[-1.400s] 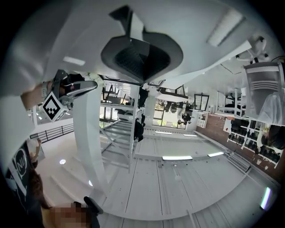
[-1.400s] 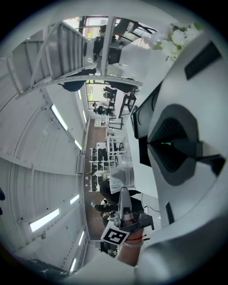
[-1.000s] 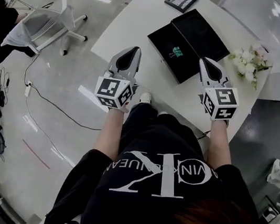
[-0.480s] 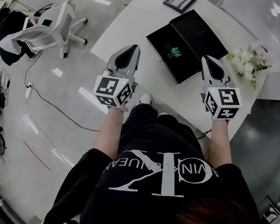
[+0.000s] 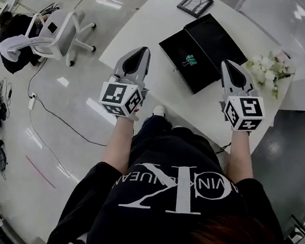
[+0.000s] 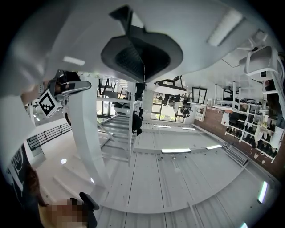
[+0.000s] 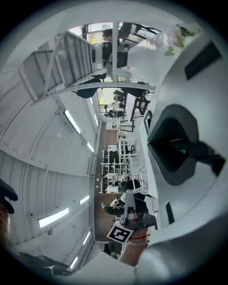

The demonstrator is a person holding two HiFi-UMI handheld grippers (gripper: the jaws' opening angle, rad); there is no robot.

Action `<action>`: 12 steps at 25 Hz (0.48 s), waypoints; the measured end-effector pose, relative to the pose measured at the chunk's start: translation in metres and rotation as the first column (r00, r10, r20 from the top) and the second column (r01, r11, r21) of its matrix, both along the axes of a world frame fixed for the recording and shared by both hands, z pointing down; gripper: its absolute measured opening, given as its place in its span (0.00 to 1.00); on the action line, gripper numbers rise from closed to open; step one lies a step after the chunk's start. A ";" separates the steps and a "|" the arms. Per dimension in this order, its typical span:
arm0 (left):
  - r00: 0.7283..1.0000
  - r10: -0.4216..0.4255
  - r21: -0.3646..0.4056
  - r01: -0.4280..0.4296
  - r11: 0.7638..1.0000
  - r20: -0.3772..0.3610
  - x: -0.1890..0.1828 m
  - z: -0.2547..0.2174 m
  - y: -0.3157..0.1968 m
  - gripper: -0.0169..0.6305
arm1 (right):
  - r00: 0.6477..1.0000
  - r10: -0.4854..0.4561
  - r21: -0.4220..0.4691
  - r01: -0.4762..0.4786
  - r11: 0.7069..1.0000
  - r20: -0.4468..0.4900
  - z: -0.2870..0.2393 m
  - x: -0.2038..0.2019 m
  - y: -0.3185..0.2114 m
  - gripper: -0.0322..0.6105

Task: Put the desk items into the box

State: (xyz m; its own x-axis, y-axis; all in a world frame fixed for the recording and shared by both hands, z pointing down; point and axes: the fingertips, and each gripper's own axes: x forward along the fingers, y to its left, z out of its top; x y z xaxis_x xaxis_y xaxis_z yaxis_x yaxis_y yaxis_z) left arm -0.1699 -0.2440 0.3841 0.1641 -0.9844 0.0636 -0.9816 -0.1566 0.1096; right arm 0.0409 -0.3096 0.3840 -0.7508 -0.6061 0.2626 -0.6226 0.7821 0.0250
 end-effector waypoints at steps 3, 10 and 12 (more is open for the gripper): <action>1.000 -0.001 0.012 0.001 1.000 0.002 -0.001 -0.005 -0.002 0.05 | 1.000 0.006 0.009 -0.006 1.000 0.010 -0.004 0.003 -0.003 0.08; 1.000 -0.004 0.032 0.004 0.999 0.007 -0.004 -0.013 -0.003 0.05 | 1.000 0.016 0.029 -0.016 0.999 0.019 -0.011 0.006 -0.007 0.07; 1.000 -0.007 0.037 0.007 0.999 0.006 -0.005 -0.015 -0.004 0.05 | 1.000 0.019 0.033 -0.020 0.999 0.023 -0.013 0.008 -0.009 0.07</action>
